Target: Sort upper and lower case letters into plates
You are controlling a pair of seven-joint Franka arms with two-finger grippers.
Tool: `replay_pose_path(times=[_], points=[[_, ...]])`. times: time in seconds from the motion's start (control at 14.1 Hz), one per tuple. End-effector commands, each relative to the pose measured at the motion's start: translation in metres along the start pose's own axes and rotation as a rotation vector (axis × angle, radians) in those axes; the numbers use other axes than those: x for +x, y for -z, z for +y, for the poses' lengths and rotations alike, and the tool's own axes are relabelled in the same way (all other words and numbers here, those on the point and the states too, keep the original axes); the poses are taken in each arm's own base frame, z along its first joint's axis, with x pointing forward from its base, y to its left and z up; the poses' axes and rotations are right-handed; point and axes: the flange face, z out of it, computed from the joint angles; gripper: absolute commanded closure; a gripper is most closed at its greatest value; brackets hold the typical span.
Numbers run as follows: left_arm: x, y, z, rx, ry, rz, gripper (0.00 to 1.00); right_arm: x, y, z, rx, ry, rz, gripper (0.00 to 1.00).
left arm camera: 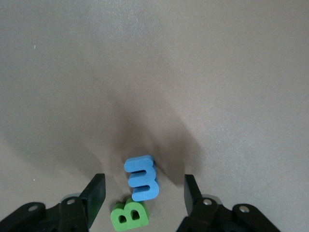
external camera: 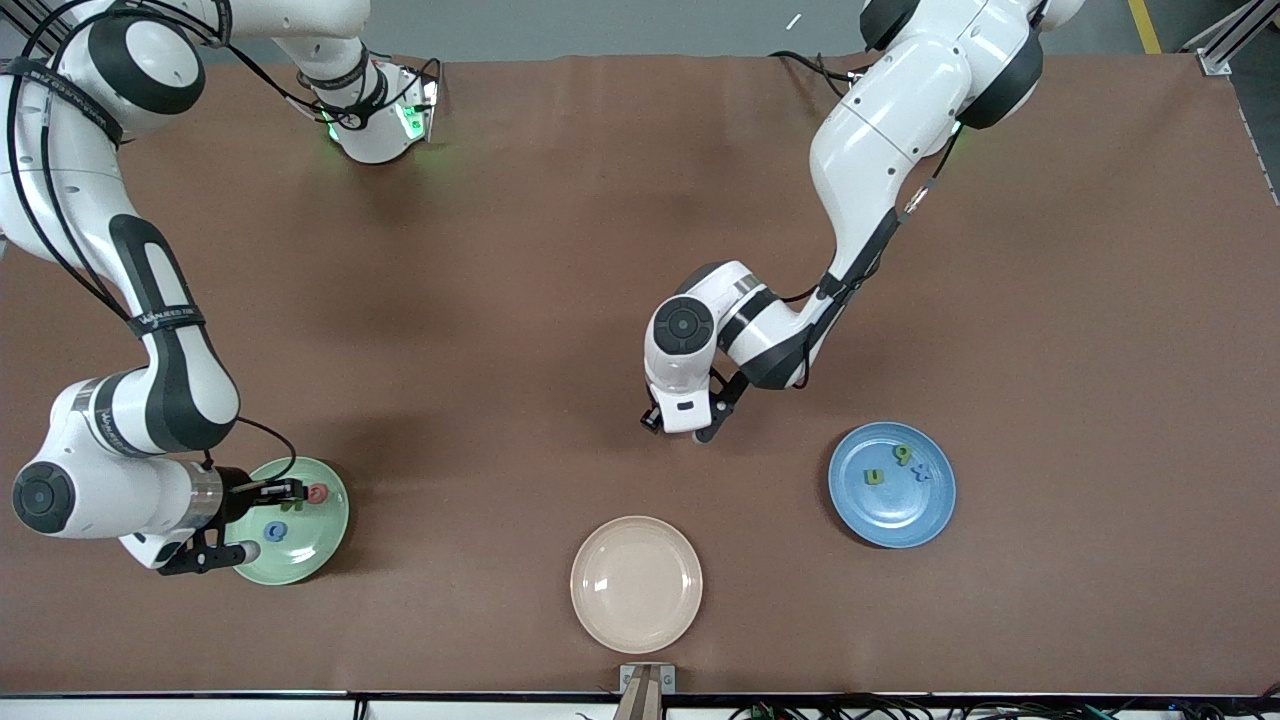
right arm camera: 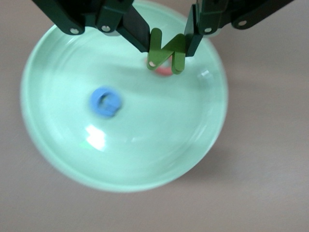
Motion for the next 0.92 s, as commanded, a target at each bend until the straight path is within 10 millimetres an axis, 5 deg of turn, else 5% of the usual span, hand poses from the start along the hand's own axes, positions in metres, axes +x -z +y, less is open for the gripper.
replay_pose_path(times=[0.0,0.14,0.21,0.5,0.71,0.85], points=[[0.003,-0.002,-0.003,0.031,-0.001,0.025,0.27,0.000,-0.010,0.006,-0.085,0.107,0.040,0.89],[0.004,-0.005,-0.008,0.076,-0.003,0.038,0.29,0.000,-0.015,0.005,-0.086,0.114,0.040,0.43],[0.002,-0.005,-0.010,0.088,-0.005,0.038,0.30,0.000,-0.015,0.004,-0.084,0.108,0.041,0.29],[-0.003,-0.008,-0.011,0.092,-0.007,0.035,0.32,0.005,-0.015,-0.025,-0.074,0.076,0.029,0.17],[-0.004,-0.018,-0.013,0.103,-0.008,0.030,0.41,0.000,-0.010,-0.093,-0.025,-0.021,-0.067,0.16],[-0.003,-0.018,-0.013,0.102,-0.019,0.033,0.66,-0.004,-0.002,-0.140,0.008,-0.103,-0.099,0.16]])
